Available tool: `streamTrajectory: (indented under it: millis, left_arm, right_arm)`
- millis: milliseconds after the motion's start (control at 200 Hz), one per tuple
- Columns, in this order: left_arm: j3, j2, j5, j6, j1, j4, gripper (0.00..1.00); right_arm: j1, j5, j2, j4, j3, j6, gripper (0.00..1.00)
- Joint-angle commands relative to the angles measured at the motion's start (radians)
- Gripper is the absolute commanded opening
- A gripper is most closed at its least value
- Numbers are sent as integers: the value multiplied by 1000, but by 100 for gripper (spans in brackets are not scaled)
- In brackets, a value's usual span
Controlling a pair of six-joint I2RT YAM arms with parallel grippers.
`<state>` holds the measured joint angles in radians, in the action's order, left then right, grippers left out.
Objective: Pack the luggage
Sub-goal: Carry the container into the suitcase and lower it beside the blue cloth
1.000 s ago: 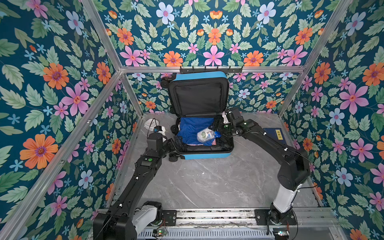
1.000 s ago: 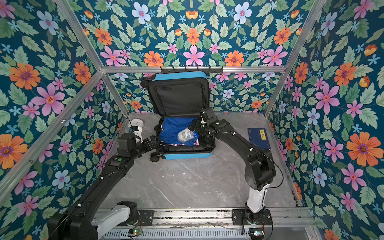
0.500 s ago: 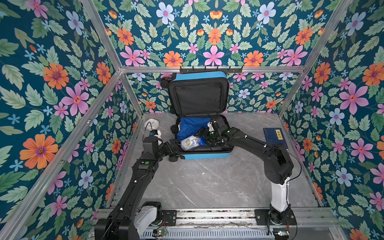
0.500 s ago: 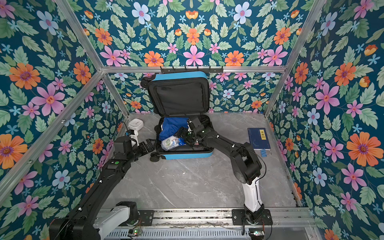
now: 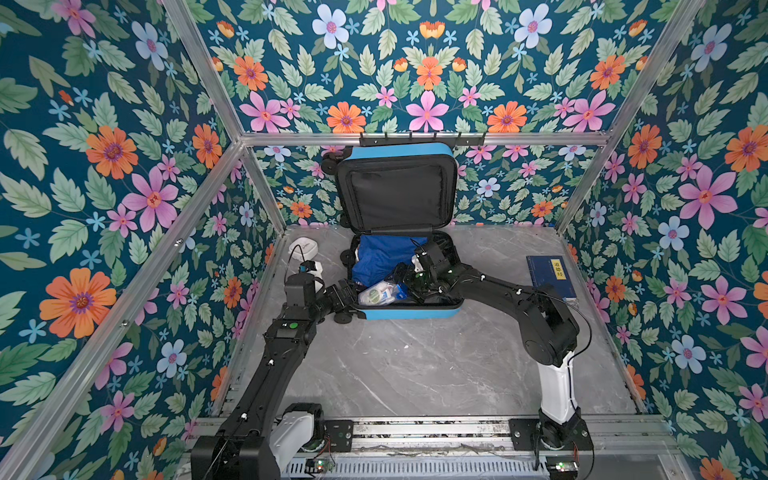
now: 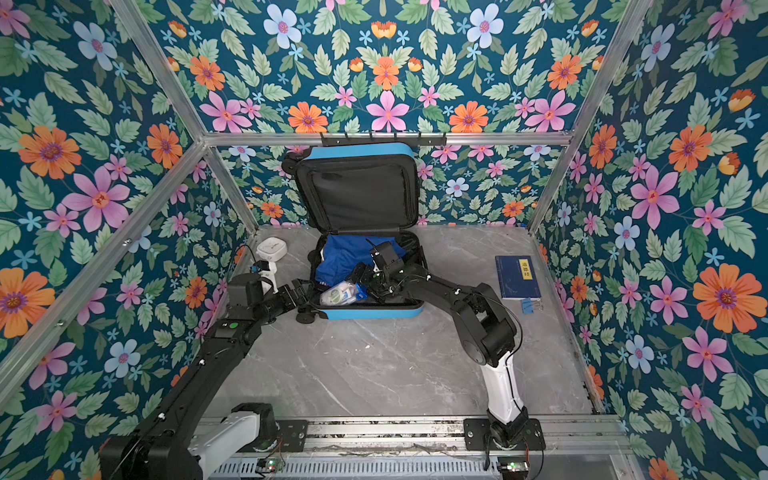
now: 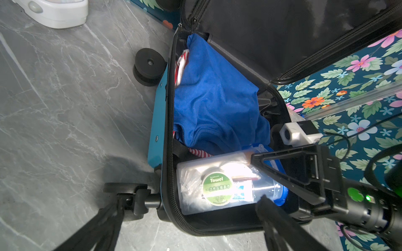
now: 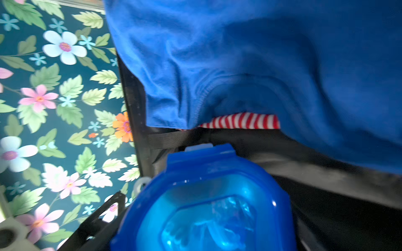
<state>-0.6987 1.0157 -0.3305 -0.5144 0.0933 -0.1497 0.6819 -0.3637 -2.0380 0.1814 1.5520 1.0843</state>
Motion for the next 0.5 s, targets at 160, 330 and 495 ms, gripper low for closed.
streamTrajectory:
  millis: [160,330,495]
  left_arm:
    - [-7,0,-12,10,-3,22,100]
    - [-15,0,-13,16,-6,17,100]
    - [-38,6,-20,22,-13,9,100]
  right_arm:
    - [2,133,-1,293,118,-130,99]
    - [2,201,25,360,135,-178,99]
    - [1,275,88,416,138,-223,99]
